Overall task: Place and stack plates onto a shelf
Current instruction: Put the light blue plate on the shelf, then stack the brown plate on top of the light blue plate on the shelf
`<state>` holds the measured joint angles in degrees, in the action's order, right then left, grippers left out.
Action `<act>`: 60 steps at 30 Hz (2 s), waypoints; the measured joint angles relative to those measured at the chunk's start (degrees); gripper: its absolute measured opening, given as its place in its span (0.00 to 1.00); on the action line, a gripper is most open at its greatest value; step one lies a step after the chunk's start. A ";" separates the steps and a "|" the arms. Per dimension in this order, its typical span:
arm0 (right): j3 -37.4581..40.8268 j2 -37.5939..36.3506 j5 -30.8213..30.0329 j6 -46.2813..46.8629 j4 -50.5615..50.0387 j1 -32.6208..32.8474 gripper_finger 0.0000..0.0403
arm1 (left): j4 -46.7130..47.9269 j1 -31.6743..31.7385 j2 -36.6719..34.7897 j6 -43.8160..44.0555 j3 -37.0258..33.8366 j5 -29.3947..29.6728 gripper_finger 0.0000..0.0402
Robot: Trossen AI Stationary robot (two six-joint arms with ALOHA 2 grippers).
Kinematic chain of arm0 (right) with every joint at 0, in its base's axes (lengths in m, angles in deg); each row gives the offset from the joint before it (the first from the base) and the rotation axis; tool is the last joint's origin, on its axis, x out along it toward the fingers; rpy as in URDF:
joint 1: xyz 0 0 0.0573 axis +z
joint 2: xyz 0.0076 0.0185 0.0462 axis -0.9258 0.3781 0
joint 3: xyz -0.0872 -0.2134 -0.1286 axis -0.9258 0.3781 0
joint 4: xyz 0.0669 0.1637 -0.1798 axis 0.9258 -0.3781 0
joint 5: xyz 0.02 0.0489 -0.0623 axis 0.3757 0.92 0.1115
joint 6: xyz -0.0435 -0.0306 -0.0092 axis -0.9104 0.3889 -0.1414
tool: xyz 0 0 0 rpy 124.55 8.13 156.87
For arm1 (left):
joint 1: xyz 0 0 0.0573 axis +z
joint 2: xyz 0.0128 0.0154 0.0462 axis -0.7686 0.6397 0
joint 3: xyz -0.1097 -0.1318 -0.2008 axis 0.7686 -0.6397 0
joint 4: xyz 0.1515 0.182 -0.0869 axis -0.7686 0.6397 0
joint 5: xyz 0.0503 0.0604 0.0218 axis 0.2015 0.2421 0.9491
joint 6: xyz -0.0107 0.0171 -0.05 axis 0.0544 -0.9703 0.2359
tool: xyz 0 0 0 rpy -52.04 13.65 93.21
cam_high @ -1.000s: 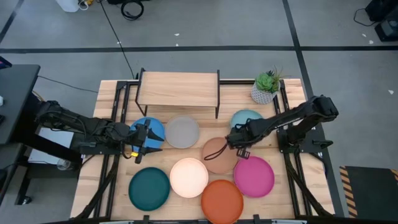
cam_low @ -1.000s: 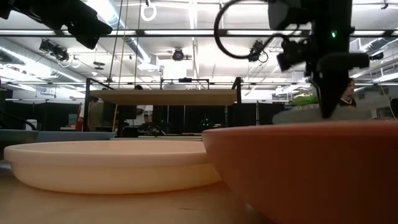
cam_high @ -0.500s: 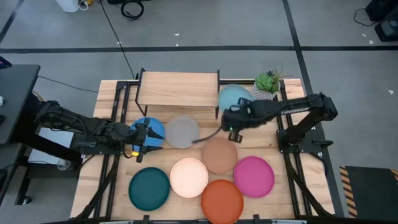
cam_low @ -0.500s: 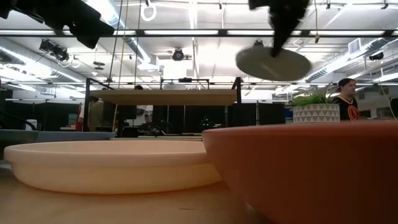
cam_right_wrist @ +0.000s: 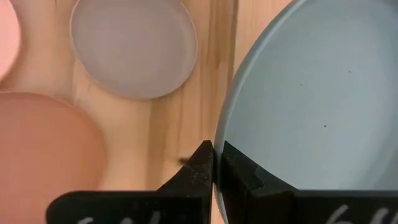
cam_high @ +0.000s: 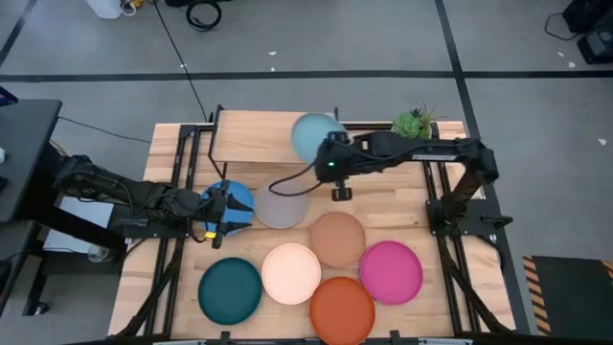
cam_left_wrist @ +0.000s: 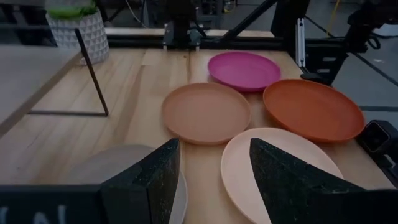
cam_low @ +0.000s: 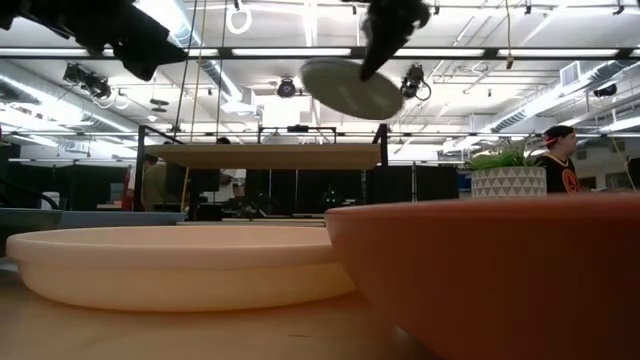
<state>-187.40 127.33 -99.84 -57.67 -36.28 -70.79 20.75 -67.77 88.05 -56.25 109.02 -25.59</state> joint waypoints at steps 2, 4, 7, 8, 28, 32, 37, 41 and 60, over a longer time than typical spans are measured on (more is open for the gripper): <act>-1.77 2.27 0.09 -3.93 1.18 -0.33 0.06 | 2.70 0.01 -0.37 1.02 0.38 0.00 0.51; -3.59 4.54 1.74 -7.56 2.09 -0.94 0.06 | 8.29 0.00 -0.44 2.16 2.20 0.02 0.51; -6.07 7.79 3.33 -10.20 1.98 -2.34 0.06 | 17.27 0.00 -0.46 4.65 6.04 0.44 0.51; -6.48 8.59 3.68 -10.45 1.97 -2.88 0.06 | 19.39 0.01 -0.46 5.39 7.12 0.47 0.51; -7.06 12.40 3.98 -11.85 -0.85 -7.69 0.18 | 23.97 0.02 -0.44 6.25 11.26 0.63 0.51; -6.99 12.13 2.14 -10.56 -1.09 -7.48 0.26 | 23.87 0.00 -0.44 6.18 11.28 0.63 0.51; -6.99 10.09 -1.75 -8.34 -2.25 -4.91 0.32 | 23.85 0.00 -0.43 5.17 11.26 0.64 0.51; -7.01 6.66 -2.63 -3.44 -2.96 -2.19 0.32 | 23.82 0.00 -0.44 3.58 11.26 1.83 0.51; 12.70 5.05 10.15 26.71 -3.18 14.23 0.32 | 24.48 0.00 -0.31 1.59 11.26 2.54 0.51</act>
<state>-174.70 132.38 -89.70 -30.96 -39.46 -56.56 45.22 -67.77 87.74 -54.66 120.28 -23.05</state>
